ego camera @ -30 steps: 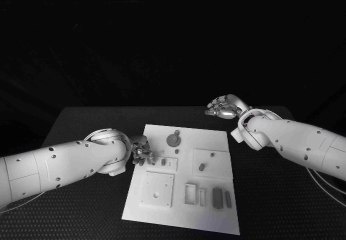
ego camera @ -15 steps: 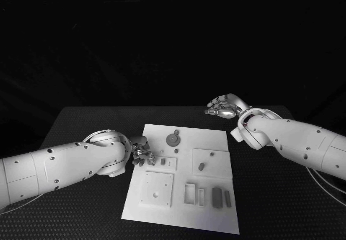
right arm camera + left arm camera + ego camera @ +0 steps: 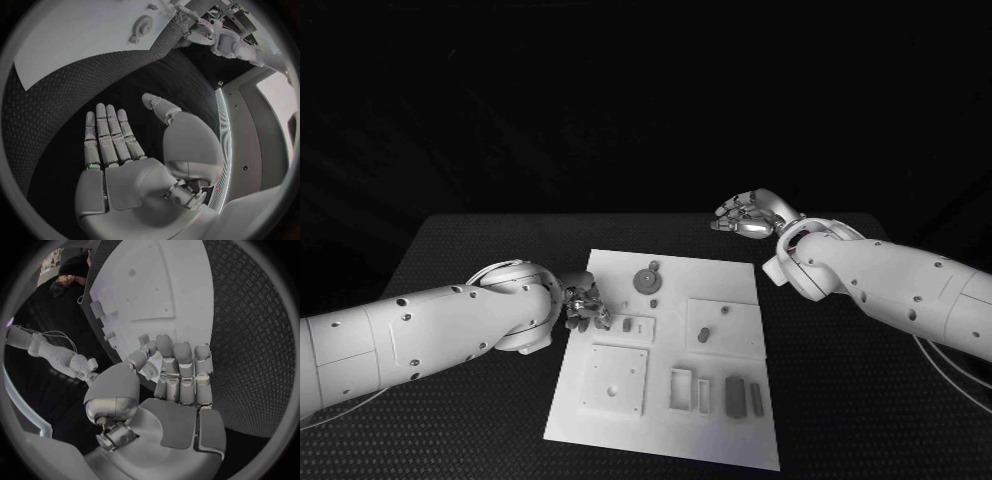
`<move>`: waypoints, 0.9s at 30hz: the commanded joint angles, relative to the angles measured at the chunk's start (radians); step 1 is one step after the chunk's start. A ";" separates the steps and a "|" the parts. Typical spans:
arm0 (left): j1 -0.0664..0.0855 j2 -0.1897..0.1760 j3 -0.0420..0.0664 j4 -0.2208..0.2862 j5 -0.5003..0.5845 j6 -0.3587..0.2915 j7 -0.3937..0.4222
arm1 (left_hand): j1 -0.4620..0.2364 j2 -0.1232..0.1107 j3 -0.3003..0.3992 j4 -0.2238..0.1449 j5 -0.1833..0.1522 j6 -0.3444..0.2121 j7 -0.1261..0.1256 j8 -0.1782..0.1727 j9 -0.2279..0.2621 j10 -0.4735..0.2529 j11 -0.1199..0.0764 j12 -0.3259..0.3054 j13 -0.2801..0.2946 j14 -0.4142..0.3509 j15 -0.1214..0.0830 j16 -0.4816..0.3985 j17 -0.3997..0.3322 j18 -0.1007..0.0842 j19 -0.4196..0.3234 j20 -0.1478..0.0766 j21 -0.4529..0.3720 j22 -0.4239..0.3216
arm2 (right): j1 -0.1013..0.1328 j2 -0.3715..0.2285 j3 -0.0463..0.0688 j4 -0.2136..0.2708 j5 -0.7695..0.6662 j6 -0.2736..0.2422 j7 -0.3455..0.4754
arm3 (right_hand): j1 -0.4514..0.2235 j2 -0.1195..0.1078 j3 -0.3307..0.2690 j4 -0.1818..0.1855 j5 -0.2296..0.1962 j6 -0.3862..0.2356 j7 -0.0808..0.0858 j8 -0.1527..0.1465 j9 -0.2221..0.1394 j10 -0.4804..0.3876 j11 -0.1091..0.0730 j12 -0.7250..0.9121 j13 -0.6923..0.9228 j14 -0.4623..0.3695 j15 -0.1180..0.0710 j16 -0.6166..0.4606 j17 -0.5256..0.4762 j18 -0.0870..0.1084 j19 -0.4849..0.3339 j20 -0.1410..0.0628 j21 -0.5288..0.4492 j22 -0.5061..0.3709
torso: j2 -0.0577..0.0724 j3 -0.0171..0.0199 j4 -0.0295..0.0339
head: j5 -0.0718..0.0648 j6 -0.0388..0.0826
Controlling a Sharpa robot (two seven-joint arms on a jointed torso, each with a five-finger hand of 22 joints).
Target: Assemble the parts on the task board
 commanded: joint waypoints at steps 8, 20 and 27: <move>-0.002 0.004 -0.001 -0.003 -0.009 -0.006 0.010 | 0.011 0.002 0.008 0.001 0.002 0.038 -0.033 0.002 0.000 0.000 -0.004 -0.006 0.002 0.006 -0.003 0.004 -0.001 0.010 0.008 -0.091 0.004 0.002 | 0.000 0.002 0.000 0.000 0.001 0.011 0.009 | 0.005 -0.007 -0.009 0.001 0.005 -0.009 0.017 0.006 -0.002 0.006 0.001 -0.009 -0.001 -0.003 0.008 -0.007 -0.002 -0.012 -0.005 -0.001 -0.005 0.003 | 0.001 0.0000 -0.0008 | 0.002 0.003; -0.002 0.011 0.000 -0.015 -0.007 -0.002 0.012 | 0.011 0.001 0.008 0.001 0.000 0.038 -0.033 0.001 0.000 0.000 -0.004 -0.006 0.002 0.006 -0.004 0.004 -0.001 0.010 0.009 -0.091 0.004 0.003 | 0.000 0.001 0.000 -0.001 0.001 0.014 0.007 | 0.005 -0.007 -0.010 0.002 0.006 -0.010 0.019 0.006 -0.003 0.007 0.003 -0.013 -0.001 -0.003 0.010 -0.008 -0.003 -0.013 -0.006 -0.001 -0.008 0.005 | 0.000 0.0001 0.0001 | 0.000 0.003; -0.002 0.013 0.000 -0.016 -0.007 0.002 0.013 | 0.012 0.001 0.008 0.001 0.000 0.038 -0.033 0.001 -0.001 0.000 -0.004 -0.006 0.003 0.006 -0.004 0.004 -0.001 0.010 0.009 -0.092 0.003 0.003 | 0.000 0.002 0.000 -0.001 0.001 0.016 0.006 | 0.006 -0.007 -0.010 0.002 0.007 -0.011 0.019 0.006 -0.003 0.007 0.004 -0.015 -0.001 -0.004 0.011 -0.008 -0.004 -0.013 -0.007 -0.001 -0.010 0.006 | 0.000 0.0007 -0.0008 | 0.000 0.003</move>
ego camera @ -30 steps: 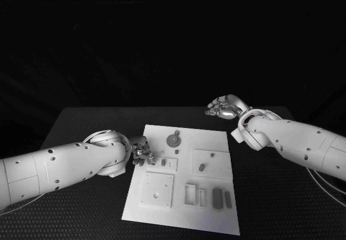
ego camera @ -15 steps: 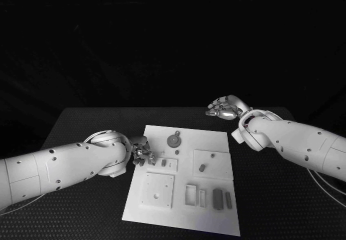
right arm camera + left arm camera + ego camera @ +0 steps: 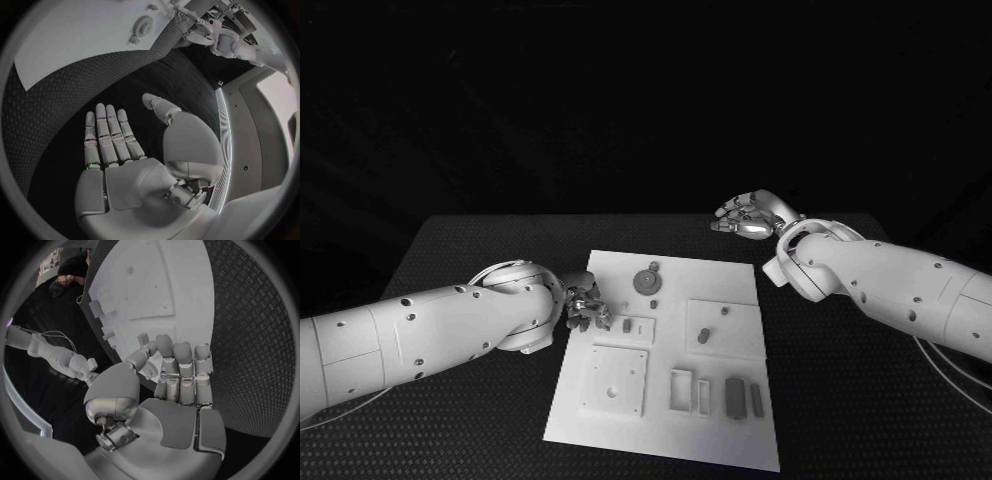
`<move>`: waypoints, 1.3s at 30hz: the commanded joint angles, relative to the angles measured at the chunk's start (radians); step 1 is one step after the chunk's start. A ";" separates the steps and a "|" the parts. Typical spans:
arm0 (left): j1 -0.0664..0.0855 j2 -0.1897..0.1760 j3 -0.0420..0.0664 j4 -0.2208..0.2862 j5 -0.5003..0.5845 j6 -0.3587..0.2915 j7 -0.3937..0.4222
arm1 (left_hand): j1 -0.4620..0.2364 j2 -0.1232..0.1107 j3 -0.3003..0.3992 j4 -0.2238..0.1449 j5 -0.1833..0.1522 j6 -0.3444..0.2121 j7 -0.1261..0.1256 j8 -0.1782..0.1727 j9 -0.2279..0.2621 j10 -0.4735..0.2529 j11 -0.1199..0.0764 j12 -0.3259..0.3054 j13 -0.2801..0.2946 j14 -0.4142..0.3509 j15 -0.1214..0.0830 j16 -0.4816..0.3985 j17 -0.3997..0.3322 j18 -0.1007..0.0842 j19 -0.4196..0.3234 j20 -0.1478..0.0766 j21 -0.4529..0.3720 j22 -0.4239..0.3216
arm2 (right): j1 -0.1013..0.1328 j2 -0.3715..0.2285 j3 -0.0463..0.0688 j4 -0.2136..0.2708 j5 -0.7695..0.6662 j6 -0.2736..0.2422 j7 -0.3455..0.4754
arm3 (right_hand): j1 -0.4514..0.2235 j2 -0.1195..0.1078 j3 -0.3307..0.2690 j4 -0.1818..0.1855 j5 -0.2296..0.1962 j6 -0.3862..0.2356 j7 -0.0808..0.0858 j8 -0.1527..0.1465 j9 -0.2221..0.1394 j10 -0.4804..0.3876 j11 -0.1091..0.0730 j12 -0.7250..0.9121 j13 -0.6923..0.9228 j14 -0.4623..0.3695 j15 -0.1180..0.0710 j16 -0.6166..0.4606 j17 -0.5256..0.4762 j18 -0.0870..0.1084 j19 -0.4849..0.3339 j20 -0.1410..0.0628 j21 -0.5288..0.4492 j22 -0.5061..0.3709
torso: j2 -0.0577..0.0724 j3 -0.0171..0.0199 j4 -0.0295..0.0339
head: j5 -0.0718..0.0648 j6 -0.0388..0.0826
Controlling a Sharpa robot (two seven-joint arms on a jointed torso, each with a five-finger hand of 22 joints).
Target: Assemble the parts on the task board
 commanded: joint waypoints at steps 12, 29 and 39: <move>-0.001 0.005 0.000 -0.002 -0.002 0.014 0.006 | 0.008 0.001 0.005 0.001 0.002 0.038 -0.033 0.002 0.001 -0.001 -0.006 -0.007 0.002 0.003 -0.004 0.004 -0.001 0.010 0.010 -0.092 0.003 0.002 | -0.001 0.001 0.000 0.000 -0.004 0.016 0.005 | 0.007 -0.008 -0.008 -0.001 0.009 -0.008 0.024 0.006 -0.001 0.005 0.001 -0.010 -0.001 0.000 0.008 -0.004 -0.002 -0.014 -0.007 -0.001 -0.008 0.003 | 0.000 0.0003 0.0005 | 0.000 -0.002; -0.008 0.018 -0.001 0.017 -0.077 0.037 -0.011 | 0.010 -0.024 -0.005 0.001 0.065 0.091 -0.055 0.030 0.004 0.031 -0.028 0.058 0.054 0.032 -0.023 0.077 0.032 0.013 0.038 -0.107 0.038 0.026 | -0.001 0.002 0.000 0.000 -0.007 0.020 0.004 | 0.010 -0.008 -0.008 -0.002 0.011 -0.009 0.025 0.006 -0.002 0.006 0.002 -0.014 -0.001 0.000 0.008 -0.004 -0.003 -0.015 -0.008 -0.002 -0.010 0.006 | 0.000 0.0003 -0.0002 | 0.001 -0.007; -0.013 0.026 0.000 0.020 -0.093 0.045 -0.023 | -0.004 -0.019 -0.005 0.000 0.146 0.108 -0.070 0.066 0.016 0.025 -0.043 0.127 0.095 0.037 -0.043 0.136 0.049 0.016 0.049 -0.122 0.080 0.026 | -0.001 0.003 0.000 0.000 -0.015 0.028 -0.001 | 0.026 -0.003 -0.006 -0.014 0.007 -0.011 0.026 0.007 -0.003 0.009 0.003 -0.024 -0.001 -0.001 0.009 -0.005 -0.006 -0.018 -0.011 -0.003 -0.017 0.012 | 0.000 -0.0001 0.0012 | 0.004 -0.009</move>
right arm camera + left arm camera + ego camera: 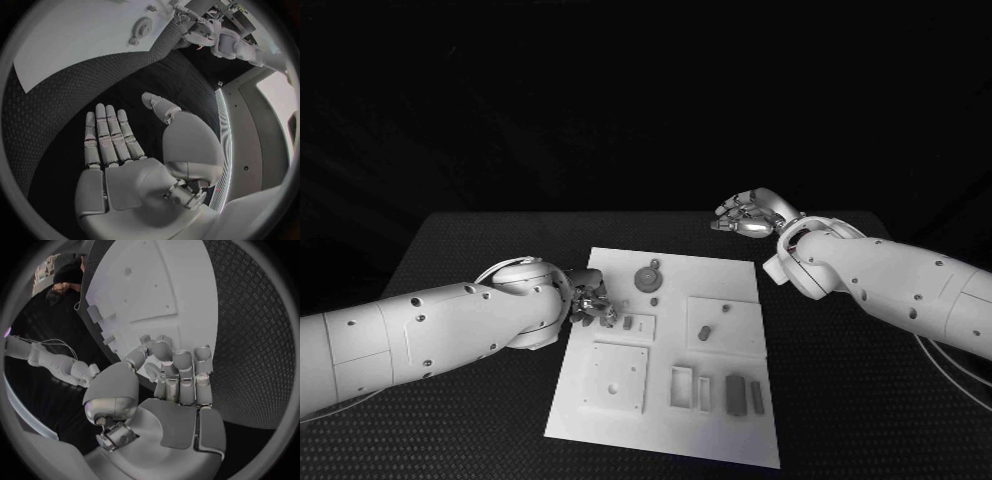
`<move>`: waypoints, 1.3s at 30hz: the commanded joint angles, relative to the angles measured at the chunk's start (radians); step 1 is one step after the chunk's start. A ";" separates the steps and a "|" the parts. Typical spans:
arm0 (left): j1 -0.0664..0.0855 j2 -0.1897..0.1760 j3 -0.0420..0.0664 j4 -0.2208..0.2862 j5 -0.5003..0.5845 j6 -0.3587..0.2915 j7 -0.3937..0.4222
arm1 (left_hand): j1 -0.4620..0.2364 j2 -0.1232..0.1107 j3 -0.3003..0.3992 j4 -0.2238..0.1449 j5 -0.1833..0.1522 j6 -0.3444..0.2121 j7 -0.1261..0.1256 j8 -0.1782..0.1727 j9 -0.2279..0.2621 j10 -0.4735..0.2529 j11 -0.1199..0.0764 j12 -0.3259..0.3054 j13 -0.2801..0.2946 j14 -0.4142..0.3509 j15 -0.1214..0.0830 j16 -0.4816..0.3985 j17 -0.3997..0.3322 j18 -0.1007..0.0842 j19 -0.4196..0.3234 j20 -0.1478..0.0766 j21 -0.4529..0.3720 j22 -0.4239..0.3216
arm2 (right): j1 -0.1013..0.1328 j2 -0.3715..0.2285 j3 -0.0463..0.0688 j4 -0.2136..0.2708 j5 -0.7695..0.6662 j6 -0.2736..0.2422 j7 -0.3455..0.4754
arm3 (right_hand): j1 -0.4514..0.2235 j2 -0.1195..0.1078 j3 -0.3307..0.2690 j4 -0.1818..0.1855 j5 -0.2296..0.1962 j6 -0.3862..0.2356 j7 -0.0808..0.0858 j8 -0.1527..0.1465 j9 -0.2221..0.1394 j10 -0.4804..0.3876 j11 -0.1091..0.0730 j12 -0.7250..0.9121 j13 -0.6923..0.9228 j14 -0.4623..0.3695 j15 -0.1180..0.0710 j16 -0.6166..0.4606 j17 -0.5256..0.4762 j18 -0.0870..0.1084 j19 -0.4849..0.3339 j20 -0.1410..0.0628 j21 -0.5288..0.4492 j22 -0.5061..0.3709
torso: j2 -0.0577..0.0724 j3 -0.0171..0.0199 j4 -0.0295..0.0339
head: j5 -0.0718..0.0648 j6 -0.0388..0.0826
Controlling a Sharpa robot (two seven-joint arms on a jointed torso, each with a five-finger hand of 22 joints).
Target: Assemble the parts on the task board
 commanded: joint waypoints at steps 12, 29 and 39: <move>-0.009 -0.001 -0.005 0.004 -0.023 0.028 -0.023 | -0.024 0.025 0.004 -0.001 0.030 0.095 -0.082 0.022 0.004 -0.012 -0.017 0.029 0.014 0.006 -0.023 0.023 0.003 0.017 0.010 -0.113 0.022 0.022 | -0.001 0.001 0.000 0.000 -0.014 0.016 0.002 | 0.015 0.001 0.002 -0.010 0.000 -0.009 0.023 0.007 -0.002 0.007 0.000 -0.008 -0.001 0.002 0.007 -0.005 -0.003 -0.019 -0.008 0.001 -0.005 0.003 | 0.000 -0.0009 0.0003 | 0.003 0.000; -0.009 -0.007 -0.005 0.006 -0.032 0.023 -0.037 | -0.051 0.001 0.132 0.003 -0.061 0.095 -0.086 0.044 0.001 -0.018 -0.021 0.057 0.018 0.009 -0.030 0.043 -0.006 0.017 0.017 -0.120 0.039 0.019 | -0.002 0.002 0.000 -0.002 -0.015 0.017 0.002 | 0.016 0.001 0.002 -0.012 0.003 -0.009 0.024 0.007 -0.002 0.009 0.000 -0.012 0.000 0.002 0.008 -0.005 -0.004 -0.021 -0.011 0.002 -0.009 0.006 | 0.000 -0.0009 -0.0003 | 0.003 -0.004; -0.009 0.007 -0.005 0.006 -0.043 0.035 -0.033 | -0.060 0.000 0.140 0.002 -0.052 0.099 -0.089 0.052 0.002 -0.016 -0.024 0.067 0.020 0.013 -0.031 0.050 -0.006 0.019 0.021 -0.123 0.044 0.019 | -0.003 0.003 0.000 -0.002 -0.015 0.018 0.002 | 0.015 0.001 0.002 -0.012 0.008 -0.009 0.024 0.008 -0.003 0.010 0.000 -0.015 0.000 0.002 0.008 -0.006 -0.005 -0.022 -0.012 0.002 -0.011 0.009 | 0.000 -0.0004 -0.0005 | 0.004 -0.002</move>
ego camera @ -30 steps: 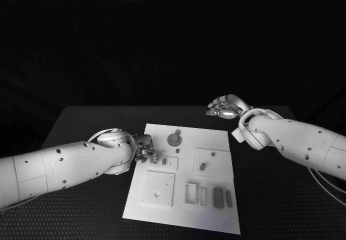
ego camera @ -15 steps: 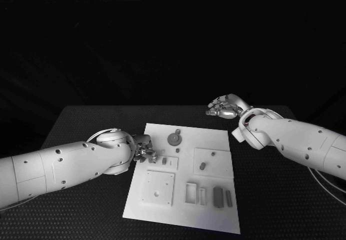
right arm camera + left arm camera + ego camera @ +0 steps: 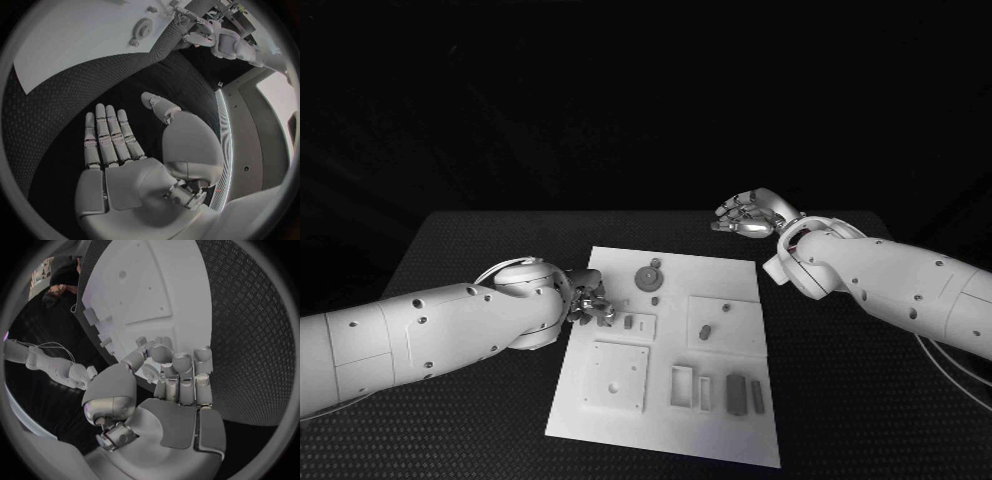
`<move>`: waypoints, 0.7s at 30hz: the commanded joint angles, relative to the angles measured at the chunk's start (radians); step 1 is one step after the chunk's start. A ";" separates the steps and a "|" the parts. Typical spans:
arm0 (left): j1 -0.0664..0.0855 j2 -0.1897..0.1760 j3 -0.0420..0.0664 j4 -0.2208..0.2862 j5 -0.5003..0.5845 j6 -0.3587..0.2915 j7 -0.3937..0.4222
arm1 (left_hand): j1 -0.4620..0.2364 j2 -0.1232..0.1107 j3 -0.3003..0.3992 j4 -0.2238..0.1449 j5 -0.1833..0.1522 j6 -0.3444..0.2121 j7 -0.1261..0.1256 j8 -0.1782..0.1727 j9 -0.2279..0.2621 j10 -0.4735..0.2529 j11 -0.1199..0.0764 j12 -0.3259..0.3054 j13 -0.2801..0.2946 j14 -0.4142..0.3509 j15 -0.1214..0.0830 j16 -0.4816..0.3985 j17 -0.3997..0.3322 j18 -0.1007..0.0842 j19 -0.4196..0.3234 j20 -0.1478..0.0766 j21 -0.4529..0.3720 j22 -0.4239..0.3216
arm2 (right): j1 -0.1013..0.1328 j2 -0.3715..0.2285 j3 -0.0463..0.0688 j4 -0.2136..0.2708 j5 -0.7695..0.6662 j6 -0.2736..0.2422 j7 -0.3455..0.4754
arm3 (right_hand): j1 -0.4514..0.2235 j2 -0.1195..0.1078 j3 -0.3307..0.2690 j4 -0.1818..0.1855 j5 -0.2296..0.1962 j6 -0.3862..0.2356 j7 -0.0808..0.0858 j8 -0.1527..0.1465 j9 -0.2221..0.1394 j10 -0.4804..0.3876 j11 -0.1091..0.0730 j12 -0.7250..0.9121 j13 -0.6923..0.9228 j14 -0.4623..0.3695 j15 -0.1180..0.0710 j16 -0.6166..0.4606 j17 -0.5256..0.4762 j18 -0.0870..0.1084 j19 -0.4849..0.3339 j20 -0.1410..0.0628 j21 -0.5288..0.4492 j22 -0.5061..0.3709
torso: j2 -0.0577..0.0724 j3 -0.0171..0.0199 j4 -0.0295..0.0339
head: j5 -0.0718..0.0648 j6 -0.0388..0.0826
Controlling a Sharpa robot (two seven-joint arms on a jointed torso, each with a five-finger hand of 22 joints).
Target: Assemble the parts on the task board
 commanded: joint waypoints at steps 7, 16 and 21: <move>-0.006 0.022 -0.004 0.006 -0.064 0.074 0.007 | -0.015 0.013 0.029 0.008 0.018 0.107 -0.094 0.020 0.003 -0.011 -0.028 0.030 0.009 0.023 -0.023 0.022 0.001 0.020 0.015 -0.126 0.014 0.020 | -0.001 0.001 0.000 0.000 -0.010 0.015 0.004 | 0.006 0.001 0.001 -0.006 0.015 -0.009 0.024 0.003 -0.002 0.012 0.000 -0.011 0.000 0.002 0.008 -0.006 -0.003 -0.008 -0.005 0.001 -0.009 0.005 | 0.000 0.0009 -0.0010 | 0.003 -0.001; -0.010 0.034 -0.003 0.003 -0.065 0.089 0.006 | -0.045 0.029 0.028 0.011 0.022 0.111 -0.096 0.035 0.005 -0.011 -0.030 0.049 0.013 0.024 -0.025 0.034 0.003 0.020 0.017 -0.127 0.017 0.018 | -0.001 0.001 0.000 0.001 -0.010 0.015 0.004 | 0.001 0.000 -0.003 -0.003 0.024 -0.010 0.024 0.004 -0.003 0.015 0.000 -0.015 0.000 0.002 0.009 -0.006 -0.004 -0.009 -0.005 0.000 -0.012 0.010 | 0.000 0.0009 -0.0008 | 0.003 0.001; -0.010 0.035 -0.003 0.004 -0.065 0.101 0.004 | -0.050 0.033 0.032 0.008 0.033 0.111 -0.097 0.040 0.005 -0.012 -0.031 0.055 0.014 0.024 -0.025 0.039 0.004 0.021 0.017 -0.128 0.019 0.019 | -0.001 0.001 0.000 0.001 -0.010 0.016 0.004 | 0.001 0.000 -0.003 -0.003 0.025 -0.010 0.024 0.004 -0.003 0.015 0.000 -0.016 0.000 0.002 0.009 -0.006 -0.005 -0.010 -0.005 0.000 -0.013 0.010 | 0.000 0.0009 -0.0013 | 0.002 0.001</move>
